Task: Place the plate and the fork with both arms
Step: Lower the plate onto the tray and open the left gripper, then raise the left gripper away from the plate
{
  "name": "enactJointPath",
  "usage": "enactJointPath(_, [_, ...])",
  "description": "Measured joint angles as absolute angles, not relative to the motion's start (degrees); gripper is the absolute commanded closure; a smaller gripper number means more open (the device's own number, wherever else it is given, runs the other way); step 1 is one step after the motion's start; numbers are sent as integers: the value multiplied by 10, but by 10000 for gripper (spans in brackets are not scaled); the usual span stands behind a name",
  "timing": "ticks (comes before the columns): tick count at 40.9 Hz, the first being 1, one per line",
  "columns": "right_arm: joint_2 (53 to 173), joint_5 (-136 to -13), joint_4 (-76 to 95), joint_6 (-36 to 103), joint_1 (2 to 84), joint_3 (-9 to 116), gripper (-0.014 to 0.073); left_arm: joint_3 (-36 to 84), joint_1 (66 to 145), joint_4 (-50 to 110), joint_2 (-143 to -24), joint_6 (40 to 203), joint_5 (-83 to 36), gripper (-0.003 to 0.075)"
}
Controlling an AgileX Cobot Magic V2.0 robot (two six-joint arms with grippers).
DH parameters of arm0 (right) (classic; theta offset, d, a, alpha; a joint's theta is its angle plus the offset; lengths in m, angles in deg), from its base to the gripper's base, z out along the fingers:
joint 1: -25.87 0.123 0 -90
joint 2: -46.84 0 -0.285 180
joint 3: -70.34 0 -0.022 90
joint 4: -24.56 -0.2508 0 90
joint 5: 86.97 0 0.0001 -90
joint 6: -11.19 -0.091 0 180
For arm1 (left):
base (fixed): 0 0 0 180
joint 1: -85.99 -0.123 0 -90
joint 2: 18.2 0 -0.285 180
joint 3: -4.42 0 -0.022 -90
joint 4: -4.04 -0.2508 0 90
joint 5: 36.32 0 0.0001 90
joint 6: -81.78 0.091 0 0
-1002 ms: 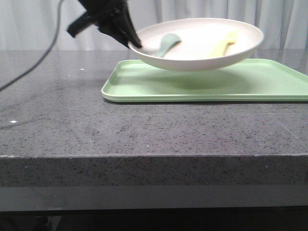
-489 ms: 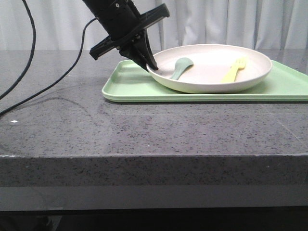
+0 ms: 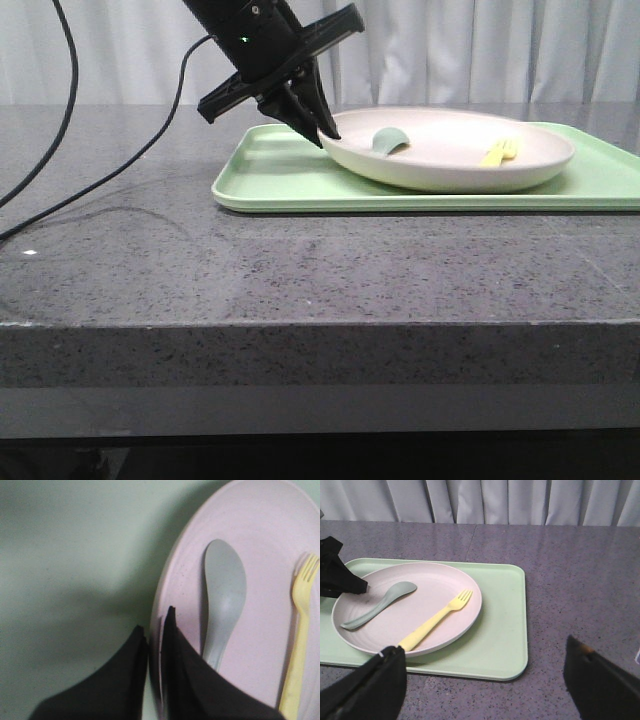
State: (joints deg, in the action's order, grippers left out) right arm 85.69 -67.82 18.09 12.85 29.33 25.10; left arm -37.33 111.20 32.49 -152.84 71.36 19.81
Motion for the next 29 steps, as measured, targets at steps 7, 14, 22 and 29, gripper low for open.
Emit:
enactJointPath(7, [857, -678, 181, 129, 293, 251, -60, -373, 1112, 327, -1528, 714, 196, 438])
enactJointPath(14, [857, -678, 181, 129, 293, 251, -60, -374, 1109, 326, -1521, 714, 207, 423])
enactJointPath(22, [857, -678, 181, 129, 293, 251, -60, -377, 1085, 322, -1477, 732, 221, 431])
enactJointPath(29, [857, -678, 181, 129, 293, 251, -60, -379, 1067, 318, -1457, 758, 256, 600])
